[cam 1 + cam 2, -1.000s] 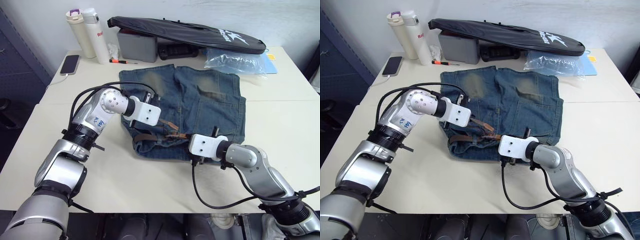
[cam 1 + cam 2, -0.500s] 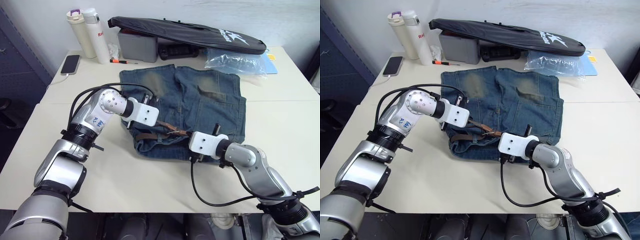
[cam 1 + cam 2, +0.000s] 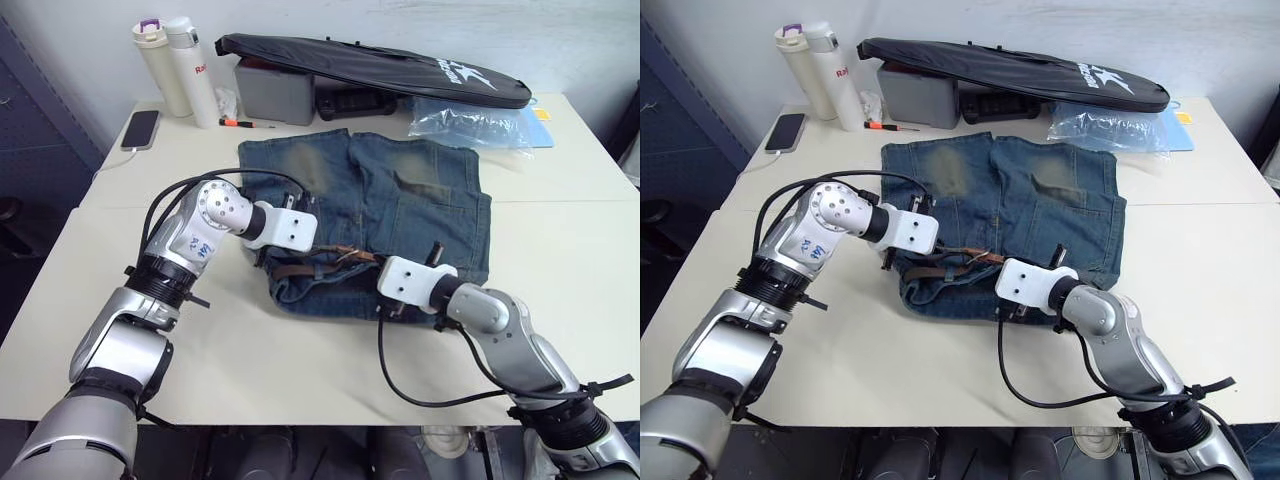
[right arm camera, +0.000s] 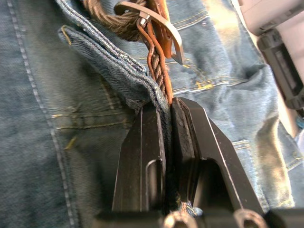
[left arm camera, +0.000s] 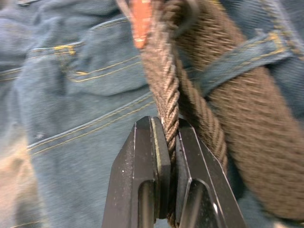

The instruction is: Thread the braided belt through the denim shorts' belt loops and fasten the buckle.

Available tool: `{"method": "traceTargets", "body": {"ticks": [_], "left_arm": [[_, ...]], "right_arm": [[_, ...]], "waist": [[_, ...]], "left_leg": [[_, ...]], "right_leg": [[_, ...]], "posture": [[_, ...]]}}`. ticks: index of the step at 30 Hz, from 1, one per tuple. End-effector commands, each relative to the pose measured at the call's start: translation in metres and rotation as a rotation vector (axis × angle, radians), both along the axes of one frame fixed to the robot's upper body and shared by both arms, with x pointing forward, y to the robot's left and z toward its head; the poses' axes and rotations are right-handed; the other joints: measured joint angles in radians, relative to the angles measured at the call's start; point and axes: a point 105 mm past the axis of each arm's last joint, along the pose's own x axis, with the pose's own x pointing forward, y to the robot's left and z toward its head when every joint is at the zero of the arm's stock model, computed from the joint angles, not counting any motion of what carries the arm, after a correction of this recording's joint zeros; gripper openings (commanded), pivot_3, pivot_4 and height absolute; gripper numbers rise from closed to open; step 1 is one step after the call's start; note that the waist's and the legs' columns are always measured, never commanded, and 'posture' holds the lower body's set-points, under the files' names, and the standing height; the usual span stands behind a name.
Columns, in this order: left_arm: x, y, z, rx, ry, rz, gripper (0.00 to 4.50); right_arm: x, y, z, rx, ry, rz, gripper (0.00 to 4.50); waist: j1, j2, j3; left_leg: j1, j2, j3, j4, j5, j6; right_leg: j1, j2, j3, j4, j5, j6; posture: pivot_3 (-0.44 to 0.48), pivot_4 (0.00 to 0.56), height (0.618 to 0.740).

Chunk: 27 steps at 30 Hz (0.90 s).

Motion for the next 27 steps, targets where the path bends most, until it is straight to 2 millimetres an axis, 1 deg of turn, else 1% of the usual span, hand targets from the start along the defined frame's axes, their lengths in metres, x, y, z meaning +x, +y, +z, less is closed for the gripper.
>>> {"method": "traceTargets", "body": {"ticks": [1,5,8,16,27], "left_arm": [[-0.001,-0.001,0.008,0.010,-0.037,-0.021,0.00],[0.003,0.006,0.007,0.038,-0.039,-0.002,0.00],[0.003,0.006,0.007,0.041,-0.038,-0.002,0.00],[0.000,-0.004,0.008,0.048,-0.044,-0.038,0.00],[0.004,-0.015,0.019,0.086,-0.108,-0.113,0.00]], "right_arm": [[0.003,-0.003,0.020,0.013,-0.090,-0.020,0.03],[0.002,-0.002,0.020,0.011,-0.089,-0.015,0.03],[0.001,-0.001,0.020,0.003,-0.093,-0.006,0.03],[-0.005,0.008,0.010,-0.037,-0.082,0.035,0.03],[-0.004,0.013,0.008,-0.085,-0.092,0.069,0.03]], "waist": [[0.001,0.000,0.000],[0.000,0.000,0.000],[0.000,0.000,0.000],[0.000,0.000,0.000],[-0.001,0.000,0.000]], "left_leg": [[0.000,0.000,0.000,0.000,0.000,0.000],[0.000,0.000,0.000,0.000,0.000,0.000],[0.000,0.000,0.000,0.000,0.000,0.000],[0.000,0.000,0.000,0.000,0.000,0.000],[0.000,0.000,0.001,0.000,0.000,0.000]], "right_leg": [[0.000,0.000,0.000,0.000,0.000,0.000],[0.000,0.000,0.000,0.000,0.000,0.000],[0.000,0.000,0.000,0.000,0.000,0.000],[0.000,0.000,0.000,0.000,0.000,0.000],[-0.001,0.000,0.001,0.001,0.000,0.000]], "posture": [[0.000,0.150,0.740],[0.000,0.150,0.740],[0.000,0.150,0.740],[0.000,0.150,0.740],[0.000,0.150,0.740]]}}
